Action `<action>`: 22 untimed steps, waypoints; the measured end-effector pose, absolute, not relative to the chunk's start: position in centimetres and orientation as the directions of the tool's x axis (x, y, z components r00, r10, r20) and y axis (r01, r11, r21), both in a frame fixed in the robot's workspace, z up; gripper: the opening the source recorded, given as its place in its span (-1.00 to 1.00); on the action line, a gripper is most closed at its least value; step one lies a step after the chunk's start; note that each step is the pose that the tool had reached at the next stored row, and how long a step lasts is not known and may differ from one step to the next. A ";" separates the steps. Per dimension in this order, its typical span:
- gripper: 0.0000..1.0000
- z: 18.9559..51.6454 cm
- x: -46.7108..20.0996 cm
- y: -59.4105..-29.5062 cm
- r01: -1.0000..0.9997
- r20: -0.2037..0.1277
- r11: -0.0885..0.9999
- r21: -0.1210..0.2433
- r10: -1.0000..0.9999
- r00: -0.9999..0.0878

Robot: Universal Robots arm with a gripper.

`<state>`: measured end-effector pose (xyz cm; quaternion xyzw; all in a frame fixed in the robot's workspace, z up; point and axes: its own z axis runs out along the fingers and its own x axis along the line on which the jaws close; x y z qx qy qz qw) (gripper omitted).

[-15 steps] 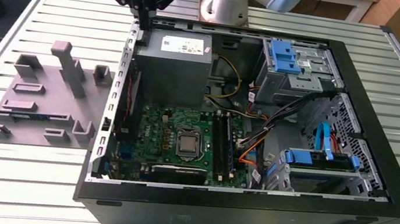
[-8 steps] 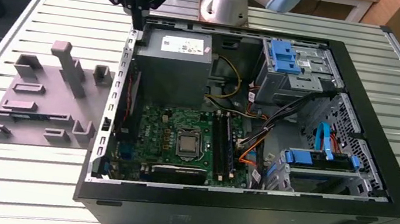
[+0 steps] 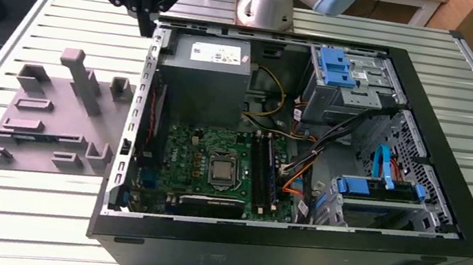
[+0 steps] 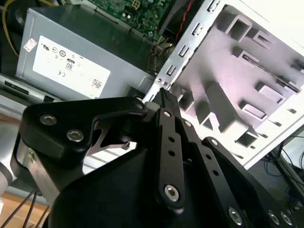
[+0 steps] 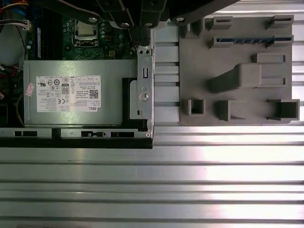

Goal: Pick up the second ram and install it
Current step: 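Reach for the second ram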

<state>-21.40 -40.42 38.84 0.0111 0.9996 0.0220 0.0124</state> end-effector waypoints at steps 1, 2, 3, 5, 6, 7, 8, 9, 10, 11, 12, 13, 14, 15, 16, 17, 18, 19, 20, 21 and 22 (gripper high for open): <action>-0.79 38.8 -21.7 -40.5 0.022 -0.024 0.999 0.044 0.023 -0.999; -0.79 38.8 -22.1 -40.5 0.022 -0.024 0.999 0.044 0.023 -0.999; -0.79 38.8 -22.5 -40.6 0.021 -0.024 0.999 0.044 0.023 -0.999; -0.79 38.8 -23.4 -40.7 0.022 -0.024 0.999 0.044 0.023 -0.999; -0.79 38.8 -23.9 -40.7 0.022 -0.024 0.999 0.044 0.023 -0.999; -0.79 38.8 -24.3 -40.8 0.022 -0.024 0.999 0.044 0.023 -0.999; -0.79 38.8 -24.7 -40.8 0.021 -0.024 0.999 0.044 0.023 -0.999; -0.79 38.8 -25.2 -40.8 0.021 -0.024 0.999 0.044 0.023 -0.999; -0.79 38.8 -25.7 -40.8 0.022 -0.024 0.999 0.044 0.023 -0.999; -0.79 38.8 -26.1 -40.8 0.022 -0.024 0.999 0.044 0.023 -0.999; -0.79 38.8 -26.6 -40.8 0.022 -0.024 0.999 0.044 0.023 -0.999; -0.79 38.8 -27.0 -40.8 0.021 -0.024 0.999 0.044 0.023 -0.999; -0.79 38.8 -27.5 -40.8 0.021 -0.024 0.999 0.044 0.023 -0.999; -0.79 38.8 -28.0 -40.8 0.022 -0.024 0.999 0.044 0.023 -0.999; -0.79 38.8 -28.4 -40.8 0.022 -0.024 0.999 0.044 0.023 -0.999; -0.79 38.8 -28.9 -40.8 0.022 -0.024 0.999 0.044 0.023 -0.999; -0.79 38.8 -29.3 -40.8 0.021 -0.024 0.999 0.044 0.023 -0.999; -0.79 38.8 -29.7 -40.8 0.021 -0.024 0.999 0.044 0.023 -0.999; -0.79 38.8 -30.1 -40.8 0.022 -0.024 0.999 0.044 0.023 -0.999; -0.79 38.8 -30.3 -40.8 0.022 -0.024 0.999 0.044 0.023 -0.999; -0.79 38.8 -30.3 -40.8 0.022 -0.024 0.999 0.044 0.023 -0.999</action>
